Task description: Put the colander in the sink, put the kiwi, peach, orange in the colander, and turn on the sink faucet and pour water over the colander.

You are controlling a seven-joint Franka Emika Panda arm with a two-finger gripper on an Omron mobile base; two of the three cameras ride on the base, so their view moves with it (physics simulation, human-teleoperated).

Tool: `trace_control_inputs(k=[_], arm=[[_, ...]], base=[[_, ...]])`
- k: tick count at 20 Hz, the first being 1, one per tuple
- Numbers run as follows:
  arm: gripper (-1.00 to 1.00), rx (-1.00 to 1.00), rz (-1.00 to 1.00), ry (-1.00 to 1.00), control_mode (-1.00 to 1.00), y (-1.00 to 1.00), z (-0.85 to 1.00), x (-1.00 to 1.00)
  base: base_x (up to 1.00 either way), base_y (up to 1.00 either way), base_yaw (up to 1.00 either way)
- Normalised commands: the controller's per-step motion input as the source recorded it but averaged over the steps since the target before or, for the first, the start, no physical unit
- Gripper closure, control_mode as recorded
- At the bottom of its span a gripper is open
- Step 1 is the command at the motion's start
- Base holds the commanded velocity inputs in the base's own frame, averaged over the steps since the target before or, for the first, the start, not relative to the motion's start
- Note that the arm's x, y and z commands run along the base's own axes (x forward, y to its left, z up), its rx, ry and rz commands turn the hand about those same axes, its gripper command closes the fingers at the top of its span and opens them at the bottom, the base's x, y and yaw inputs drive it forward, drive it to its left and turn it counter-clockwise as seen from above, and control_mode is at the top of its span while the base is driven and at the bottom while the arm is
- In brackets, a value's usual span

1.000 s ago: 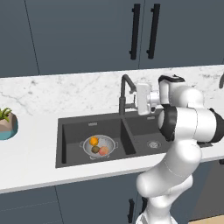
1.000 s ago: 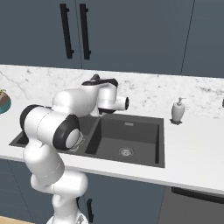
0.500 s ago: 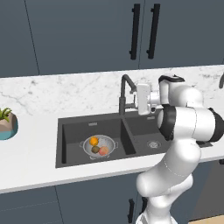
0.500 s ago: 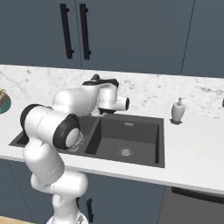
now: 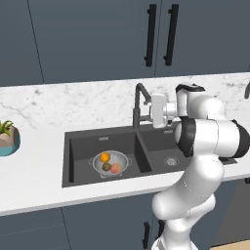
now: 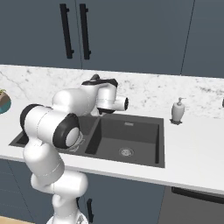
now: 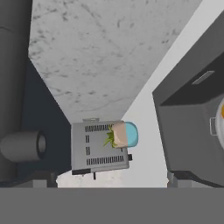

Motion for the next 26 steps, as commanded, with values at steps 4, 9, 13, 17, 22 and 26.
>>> trace_control_inputs(k=[4, 9, 13, 17, 22, 26], arm=[[-1.0, 0.0, 0.0, 0.0, -1.0, 0.02, -0.05, 0.19], [-1.0, 0.0, 0.0, 0.0, -1.0, 0.09, -0.06, 0.22], [-1.0, 0.0, 0.0, 0.0, -1.0, 0.09, -0.04, 0.26], [-1.0, 0.0, 0.0, 0.0, -1.0, 0.02, 0.0, 0.34], [-1.0, 0.0, 0.0, 0.0, -1.0, 0.03, 0.0, 0.32], [-1.0, 0.0, 0.0, 0.0, -1.0, 0.06, 0.0, 0.28]], base=[[0.0, 0.0, 0.0], [0.0, 0.0, 0.0], [0.0, 0.0, 0.0], [0.0, 0.0, 0.0], [0.0, 0.0, 0.0], [0.0, 0.0, 0.0]])
